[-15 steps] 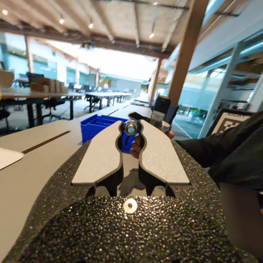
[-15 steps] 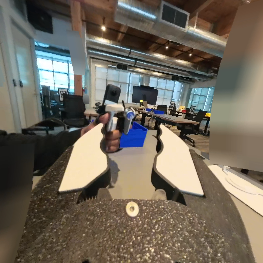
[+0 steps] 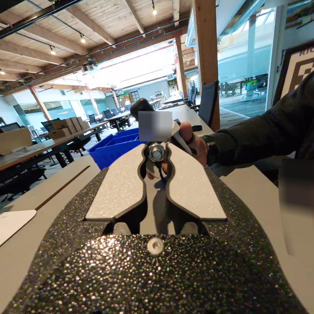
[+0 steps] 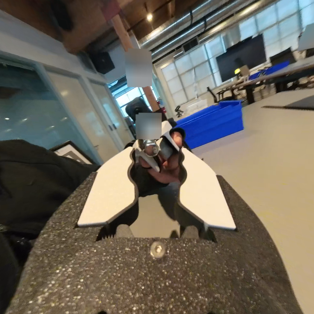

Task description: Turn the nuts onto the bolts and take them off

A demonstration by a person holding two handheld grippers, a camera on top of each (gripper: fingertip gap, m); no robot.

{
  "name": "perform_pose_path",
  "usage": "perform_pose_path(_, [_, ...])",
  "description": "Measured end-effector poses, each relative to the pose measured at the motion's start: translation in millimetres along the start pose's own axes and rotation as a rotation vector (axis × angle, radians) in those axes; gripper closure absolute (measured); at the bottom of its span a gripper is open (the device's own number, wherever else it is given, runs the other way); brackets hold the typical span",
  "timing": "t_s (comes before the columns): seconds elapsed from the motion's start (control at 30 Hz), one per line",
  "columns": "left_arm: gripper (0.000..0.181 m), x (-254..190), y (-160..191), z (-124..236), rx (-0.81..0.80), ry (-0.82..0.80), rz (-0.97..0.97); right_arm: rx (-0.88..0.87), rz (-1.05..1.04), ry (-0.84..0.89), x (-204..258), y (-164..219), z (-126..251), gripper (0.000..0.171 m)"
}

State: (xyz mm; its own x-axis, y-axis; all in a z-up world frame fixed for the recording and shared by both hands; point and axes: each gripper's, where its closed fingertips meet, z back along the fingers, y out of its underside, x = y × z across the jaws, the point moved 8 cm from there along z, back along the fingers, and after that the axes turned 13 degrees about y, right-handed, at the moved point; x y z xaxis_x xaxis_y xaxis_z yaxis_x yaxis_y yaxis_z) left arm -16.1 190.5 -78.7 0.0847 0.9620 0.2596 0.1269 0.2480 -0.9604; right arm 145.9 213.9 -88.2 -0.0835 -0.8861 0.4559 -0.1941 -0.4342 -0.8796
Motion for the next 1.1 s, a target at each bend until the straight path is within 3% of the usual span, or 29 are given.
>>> perform_pose_path(0.43, [0.163,-7.2,-2.4,-6.7,0.062,0.023,-0.092,0.037,-0.208,-0.147,0.2,9.9,-1.6,0.125])
perform_pose_path(0.73, [0.163,-7.2,-1.4,-8.5,0.077,0.023,-0.101,0.070,-0.201,-0.145,0.7,13.4,-4.9,0.129])
perform_pose_path(1.1, [0.163,2.4,2.6,1.0,0.034,-0.014,-0.017,-0.049,-0.042,-0.004,-5.2,2.1,5.8,0.126])
